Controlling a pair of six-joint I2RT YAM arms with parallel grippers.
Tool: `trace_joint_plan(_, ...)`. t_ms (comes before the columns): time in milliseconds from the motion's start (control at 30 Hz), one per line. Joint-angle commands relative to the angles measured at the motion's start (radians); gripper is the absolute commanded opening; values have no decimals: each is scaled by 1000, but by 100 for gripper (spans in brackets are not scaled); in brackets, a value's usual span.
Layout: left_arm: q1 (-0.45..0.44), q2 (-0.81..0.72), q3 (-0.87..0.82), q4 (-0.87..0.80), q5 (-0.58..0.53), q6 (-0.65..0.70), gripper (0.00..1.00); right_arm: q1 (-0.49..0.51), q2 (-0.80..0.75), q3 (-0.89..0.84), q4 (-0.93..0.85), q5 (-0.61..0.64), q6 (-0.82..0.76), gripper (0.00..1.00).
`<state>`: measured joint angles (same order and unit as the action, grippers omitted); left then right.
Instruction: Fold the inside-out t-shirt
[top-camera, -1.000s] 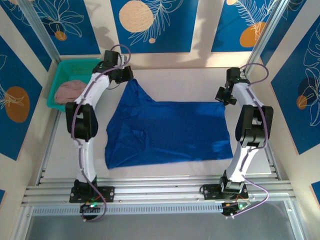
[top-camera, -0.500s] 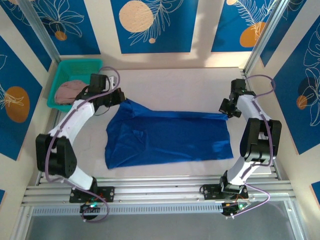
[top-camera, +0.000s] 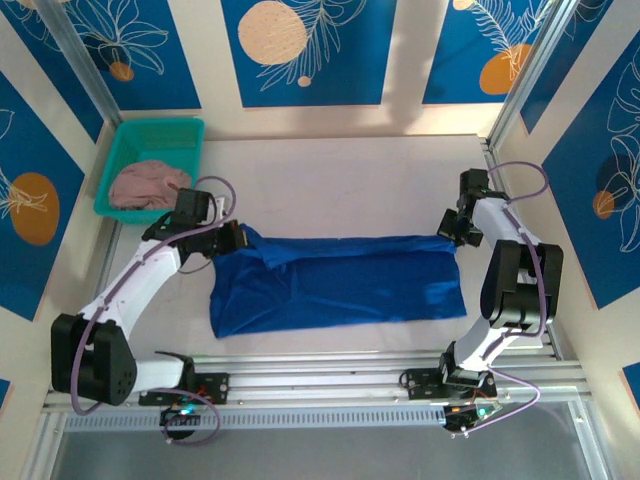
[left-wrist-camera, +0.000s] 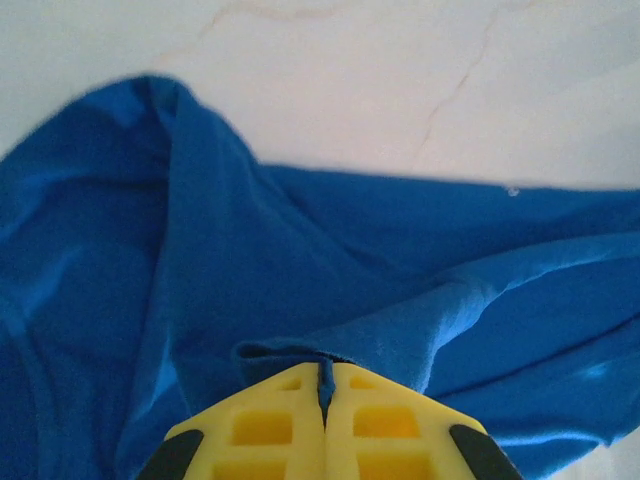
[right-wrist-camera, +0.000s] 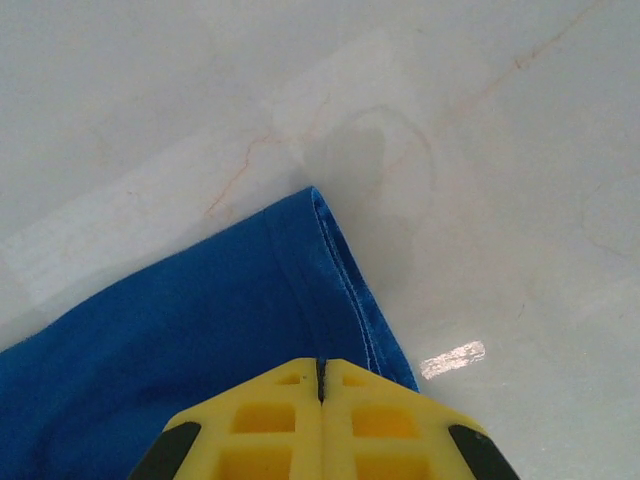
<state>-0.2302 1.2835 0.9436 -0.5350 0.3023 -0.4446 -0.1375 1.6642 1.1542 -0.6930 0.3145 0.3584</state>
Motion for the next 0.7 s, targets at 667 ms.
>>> trace_joint_plan(667,-18,-93,-75,-96,-42,8,0,13,-67,-57,-52,43,27,1)
